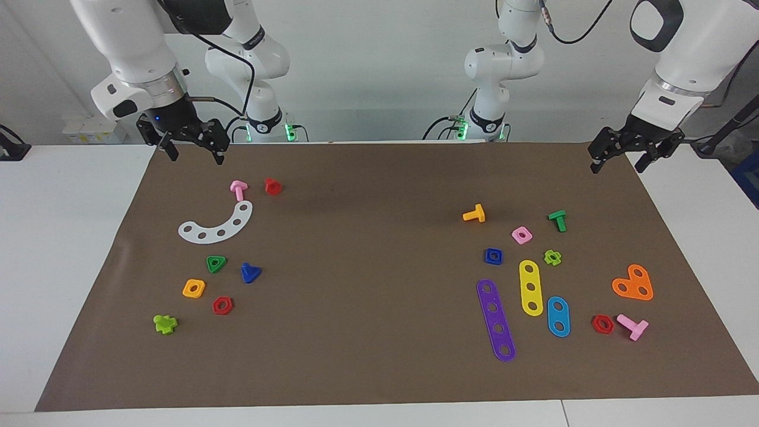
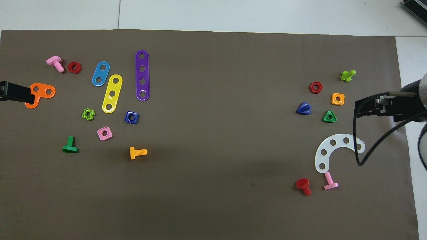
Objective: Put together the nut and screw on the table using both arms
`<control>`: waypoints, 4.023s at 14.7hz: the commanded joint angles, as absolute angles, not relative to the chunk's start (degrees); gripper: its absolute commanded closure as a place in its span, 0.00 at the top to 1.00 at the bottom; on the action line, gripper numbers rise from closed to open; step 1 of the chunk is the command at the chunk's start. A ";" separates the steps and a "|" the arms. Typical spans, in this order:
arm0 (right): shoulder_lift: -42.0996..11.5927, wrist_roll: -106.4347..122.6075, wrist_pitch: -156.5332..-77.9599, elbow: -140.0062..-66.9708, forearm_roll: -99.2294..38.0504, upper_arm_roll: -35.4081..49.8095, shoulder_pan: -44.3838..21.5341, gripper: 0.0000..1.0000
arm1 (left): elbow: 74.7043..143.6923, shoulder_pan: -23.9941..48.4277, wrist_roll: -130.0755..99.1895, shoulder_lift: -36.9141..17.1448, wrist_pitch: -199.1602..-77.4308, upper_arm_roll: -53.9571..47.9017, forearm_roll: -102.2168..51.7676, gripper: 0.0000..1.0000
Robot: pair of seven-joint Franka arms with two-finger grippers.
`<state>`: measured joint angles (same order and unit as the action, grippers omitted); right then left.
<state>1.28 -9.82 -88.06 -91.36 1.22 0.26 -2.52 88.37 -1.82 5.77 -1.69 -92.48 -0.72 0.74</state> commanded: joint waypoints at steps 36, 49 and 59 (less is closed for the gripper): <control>-19.24 -5.45 -128.14 -107.23 0.18 0.70 -3.68 0.81 | 124.19 13.62 6.94 -15.12 -146.53 -0.88 -0.09 0.24; -20.04 -5.36 -132.36 -109.60 0.09 0.70 -3.87 0.42 | 104.60 16.08 -4.73 -15.47 -117.70 -0.88 -1.93 0.00; -17.23 -10.08 -128.85 -108.46 0.09 1.05 -6.93 0.00 | 98.62 24.08 -23.29 -16.52 -116.72 -0.88 -3.86 0.00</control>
<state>-19.21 -7.62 -130.40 -108.26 1.19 0.59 -4.88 102.14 22.75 -21.16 -14.80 -118.70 -1.70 -2.36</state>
